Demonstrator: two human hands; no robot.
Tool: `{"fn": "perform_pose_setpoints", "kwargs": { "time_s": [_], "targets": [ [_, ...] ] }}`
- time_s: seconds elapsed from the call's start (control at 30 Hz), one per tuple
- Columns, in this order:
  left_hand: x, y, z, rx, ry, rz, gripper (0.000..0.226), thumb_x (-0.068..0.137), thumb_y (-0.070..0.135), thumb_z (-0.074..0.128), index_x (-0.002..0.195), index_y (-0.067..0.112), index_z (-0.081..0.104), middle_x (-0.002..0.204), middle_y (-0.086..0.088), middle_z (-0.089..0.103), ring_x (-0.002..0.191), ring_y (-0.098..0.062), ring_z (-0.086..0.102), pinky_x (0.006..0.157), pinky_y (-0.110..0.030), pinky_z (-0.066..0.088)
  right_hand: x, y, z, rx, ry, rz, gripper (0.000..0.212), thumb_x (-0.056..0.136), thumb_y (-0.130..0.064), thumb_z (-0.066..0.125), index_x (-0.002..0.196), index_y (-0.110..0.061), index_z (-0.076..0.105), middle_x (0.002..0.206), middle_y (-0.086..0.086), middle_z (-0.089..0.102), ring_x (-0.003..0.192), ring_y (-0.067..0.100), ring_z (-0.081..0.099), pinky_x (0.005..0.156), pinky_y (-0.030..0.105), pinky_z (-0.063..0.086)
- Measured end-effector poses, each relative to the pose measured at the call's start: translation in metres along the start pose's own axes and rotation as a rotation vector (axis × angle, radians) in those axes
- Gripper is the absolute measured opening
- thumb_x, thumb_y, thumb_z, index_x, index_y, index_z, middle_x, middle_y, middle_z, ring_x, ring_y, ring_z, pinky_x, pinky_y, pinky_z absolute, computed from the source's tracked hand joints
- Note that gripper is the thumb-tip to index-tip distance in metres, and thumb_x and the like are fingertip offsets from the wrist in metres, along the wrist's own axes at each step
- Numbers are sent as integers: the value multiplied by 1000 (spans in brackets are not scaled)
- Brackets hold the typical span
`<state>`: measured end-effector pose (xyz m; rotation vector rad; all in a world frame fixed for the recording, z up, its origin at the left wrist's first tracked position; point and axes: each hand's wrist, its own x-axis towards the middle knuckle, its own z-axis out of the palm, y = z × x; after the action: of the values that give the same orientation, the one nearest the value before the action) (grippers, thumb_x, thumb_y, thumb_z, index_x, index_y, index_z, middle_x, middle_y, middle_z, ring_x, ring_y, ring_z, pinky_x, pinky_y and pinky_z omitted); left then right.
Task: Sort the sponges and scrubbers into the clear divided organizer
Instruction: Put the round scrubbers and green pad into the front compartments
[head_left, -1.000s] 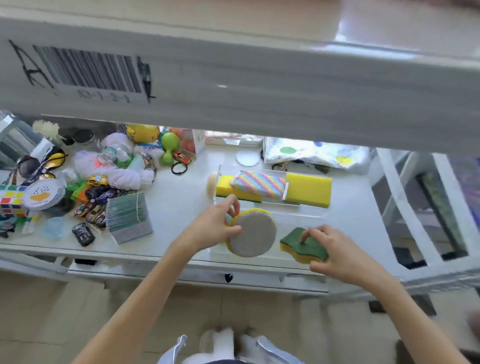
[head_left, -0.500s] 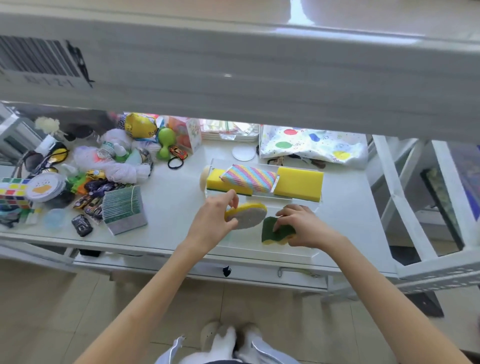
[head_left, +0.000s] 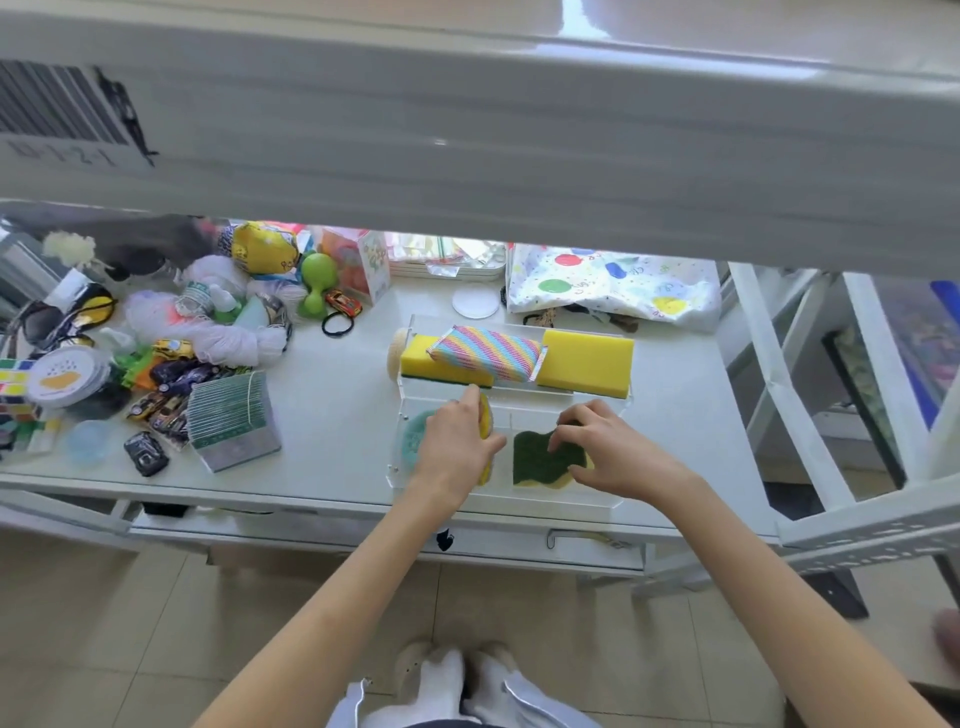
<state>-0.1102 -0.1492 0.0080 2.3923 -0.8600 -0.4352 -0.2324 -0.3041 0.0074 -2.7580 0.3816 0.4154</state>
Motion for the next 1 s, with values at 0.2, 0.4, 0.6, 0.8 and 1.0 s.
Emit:
{"fn": "perform_pose_setpoints", "kwargs": {
  "time_s": [0.2, 0.4, 0.6, 0.8, 1.0],
  "targets": [
    [10, 19, 35, 41, -112, 31, 27, 83, 14, 65, 104, 7, 50, 93, -15, 65, 86, -30, 65, 70, -37, 55, 7, -5, 2, -17, -7, 37, 34, 81, -17, 62, 114, -18, 59, 127, 6, 49, 126, 27, 32, 106, 41, 39],
    [21, 14, 50, 20, -184, 43, 23, 90, 16, 56, 109, 7, 46, 81, -8, 52, 74, -24, 55, 62, -33, 46, 6, -5, 3, 17, -7, 60, 32, 79, -18, 66, 111, -15, 61, 126, 6, 48, 126, 26, 30, 106, 40, 39],
    [24, 4, 52, 28, -207, 37, 22, 91, 16, 53, 108, 7, 43, 90, -14, 55, 85, -31, 62, 70, -39, 52, 7, -10, 4, 25, -13, 69, 33, 80, -16, 65, 112, -14, 60, 128, 7, 46, 127, 26, 28, 108, 38, 37],
    [14, -1, 31, -7, -302, 103, 30, 92, 27, 55, 113, 10, 42, 107, -14, 57, 89, -26, 59, 75, -36, 51, 5, -18, -1, -66, -15, 76, 33, 83, -18, 62, 116, -18, 58, 130, 5, 46, 127, 24, 31, 108, 37, 38],
    [24, -68, -55, -121, -392, -67, 28, 93, 36, 52, 98, 9, 55, 87, -7, 62, 73, -21, 59, 77, -39, 53, 12, -54, -10, -76, 83, 30, 32, 88, -15, 54, 120, -20, 55, 128, 2, 46, 125, 21, 34, 102, 33, 40]
  ]
}}
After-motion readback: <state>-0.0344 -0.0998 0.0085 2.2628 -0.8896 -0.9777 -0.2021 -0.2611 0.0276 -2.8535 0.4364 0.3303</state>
